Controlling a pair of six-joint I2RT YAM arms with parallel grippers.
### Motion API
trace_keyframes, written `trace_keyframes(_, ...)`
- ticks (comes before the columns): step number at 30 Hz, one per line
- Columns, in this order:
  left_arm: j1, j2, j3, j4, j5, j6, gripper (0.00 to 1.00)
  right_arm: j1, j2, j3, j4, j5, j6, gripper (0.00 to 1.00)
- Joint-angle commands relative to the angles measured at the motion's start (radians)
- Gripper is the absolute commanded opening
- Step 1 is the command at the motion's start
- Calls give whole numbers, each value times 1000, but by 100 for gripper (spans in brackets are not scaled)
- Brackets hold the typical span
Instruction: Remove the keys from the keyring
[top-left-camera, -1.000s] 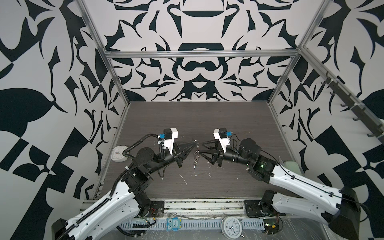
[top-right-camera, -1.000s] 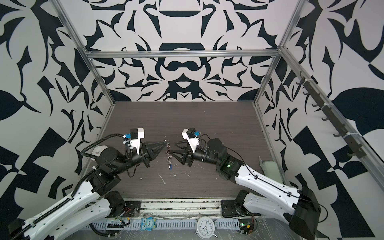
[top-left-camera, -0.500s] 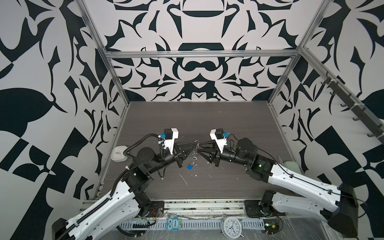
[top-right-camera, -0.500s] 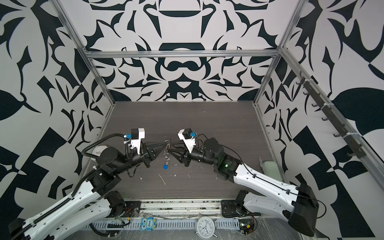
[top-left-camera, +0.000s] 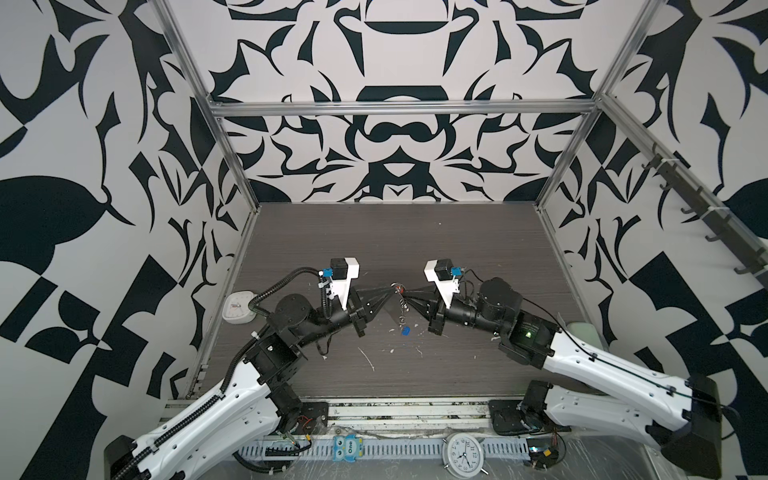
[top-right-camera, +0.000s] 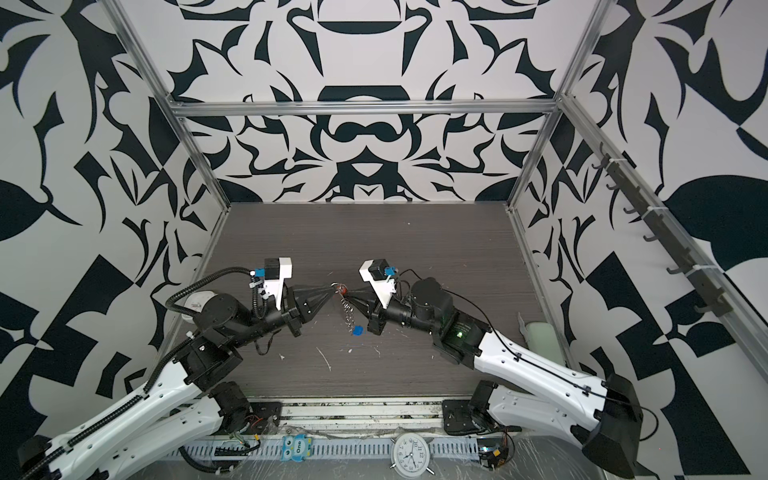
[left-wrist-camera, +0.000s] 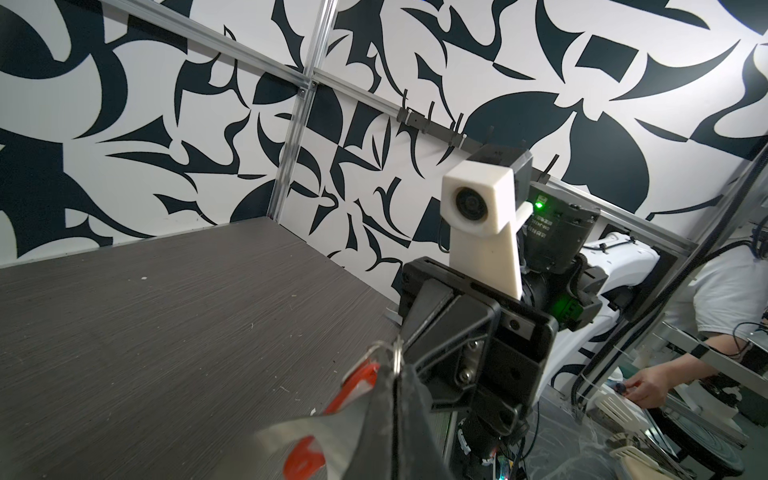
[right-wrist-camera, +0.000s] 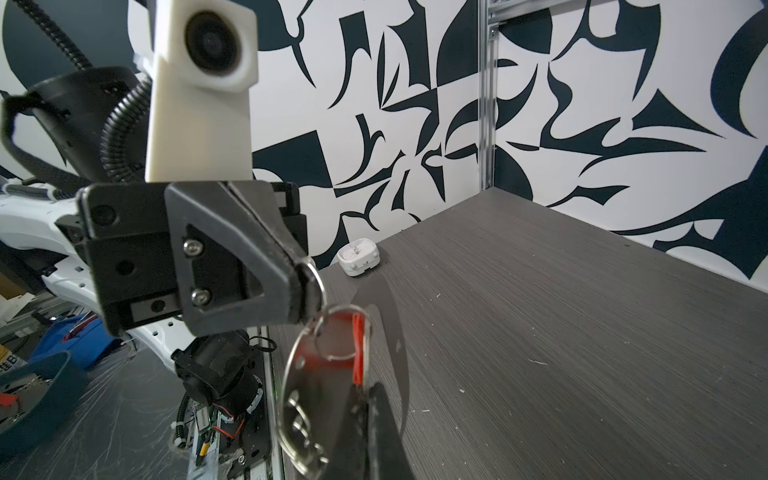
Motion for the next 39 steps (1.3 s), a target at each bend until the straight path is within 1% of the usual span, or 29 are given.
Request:
trace_keyframes(1,-2,-16,7,11,25,17,0,3,-23,55,-31,21,-36,0)
trace_keyframes(9,-2,-19,25,-39,53,43,0,3,-32,119,-156,-18,-104,0)
trace_keyframes(18,-2,-23,49,-108,89,75,0,1,10,236,-325,-69,-191,0)
trace_keyframes(24,-2,-28,53,-125,134,85,0,1,33,305,-421,-94,-251,0)
trace_keyframes(27,-2,-39,54,-126,147,84,0,0,37,316,-444,-96,-274,0)
trace_keyframes(34,-2,-51,55,-131,170,82,0,-15,28,306,-444,-85,-282,0)
trace_keyframes(39,-2,-48,58,-121,207,75,0,-30,26,306,-445,-104,-287,0)
